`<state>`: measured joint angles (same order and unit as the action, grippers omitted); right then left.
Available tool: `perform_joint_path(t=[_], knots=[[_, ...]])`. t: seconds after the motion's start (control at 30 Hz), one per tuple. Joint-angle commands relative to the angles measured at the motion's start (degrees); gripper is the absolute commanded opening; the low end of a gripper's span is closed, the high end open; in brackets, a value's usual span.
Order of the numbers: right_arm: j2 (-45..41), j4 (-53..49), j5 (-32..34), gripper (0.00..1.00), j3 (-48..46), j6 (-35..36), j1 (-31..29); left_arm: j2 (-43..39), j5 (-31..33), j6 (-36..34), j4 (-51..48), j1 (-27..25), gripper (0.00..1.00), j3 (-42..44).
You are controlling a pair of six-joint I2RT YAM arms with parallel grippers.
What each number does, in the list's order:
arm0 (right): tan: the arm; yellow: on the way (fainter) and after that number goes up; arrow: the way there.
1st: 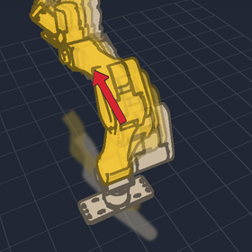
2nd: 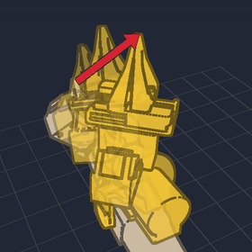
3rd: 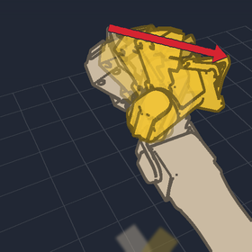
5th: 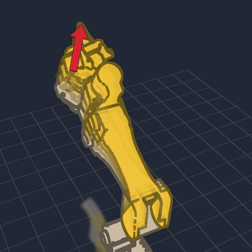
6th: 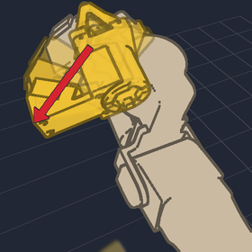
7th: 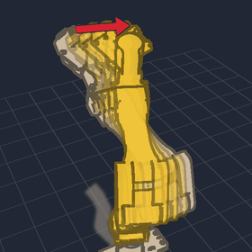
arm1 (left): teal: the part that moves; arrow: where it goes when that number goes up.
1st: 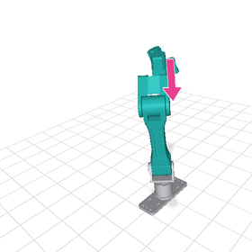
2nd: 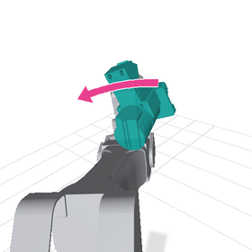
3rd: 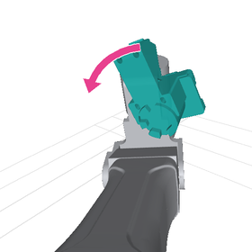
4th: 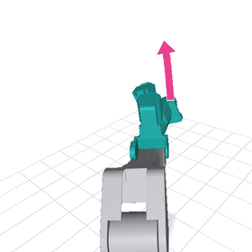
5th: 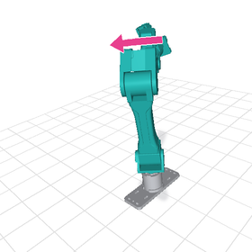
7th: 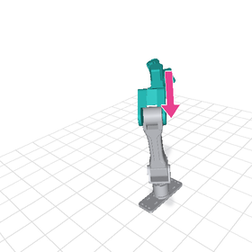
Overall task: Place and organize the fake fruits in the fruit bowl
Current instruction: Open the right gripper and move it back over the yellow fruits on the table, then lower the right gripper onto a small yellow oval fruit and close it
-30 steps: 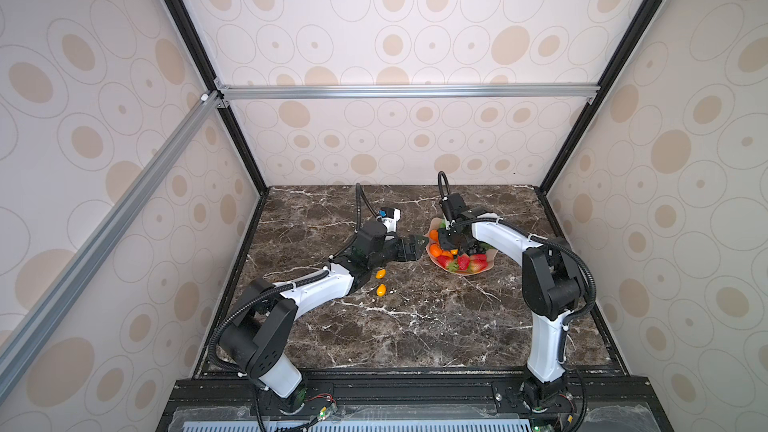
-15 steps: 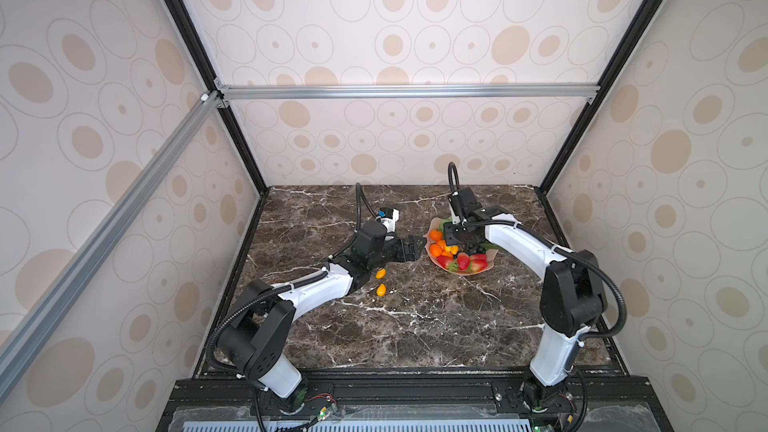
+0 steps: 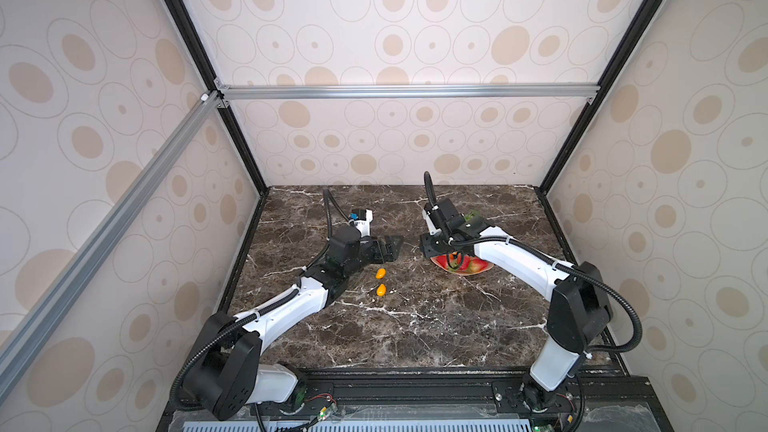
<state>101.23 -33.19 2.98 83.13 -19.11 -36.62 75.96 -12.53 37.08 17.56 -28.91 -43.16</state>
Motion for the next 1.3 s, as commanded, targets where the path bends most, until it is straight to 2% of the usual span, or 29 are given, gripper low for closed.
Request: perform_joint_path(t=[0.0,0.27,0.53,0.9,1.27], knots=[[4.39,0.19,-0.40,0.46,3.76,-1.10,-2.40,-3.09,0.10,0.18,-1.10,2.57,0.98,2.18],[14.07,-1.78,1.20,0.45,12.45,-7.59,-6.57,-8.74,-1.55,0.93,-3.45,8.48,0.98,7.02],[24.29,-5.60,4.81,0.47,22.85,-10.94,-8.70,-9.61,-4.27,1.06,-2.38,13.09,0.98,8.80],[36.38,-14.18,11.56,0.53,38.21,-12.93,-8.73,-8.81,-5.95,0.89,-1.84,14.90,0.98,8.63],[44.40,-19.38,10.80,0.51,48.09,-12.36,-8.65,-9.29,-6.53,0.44,-1.82,15.73,0.98,9.23]])
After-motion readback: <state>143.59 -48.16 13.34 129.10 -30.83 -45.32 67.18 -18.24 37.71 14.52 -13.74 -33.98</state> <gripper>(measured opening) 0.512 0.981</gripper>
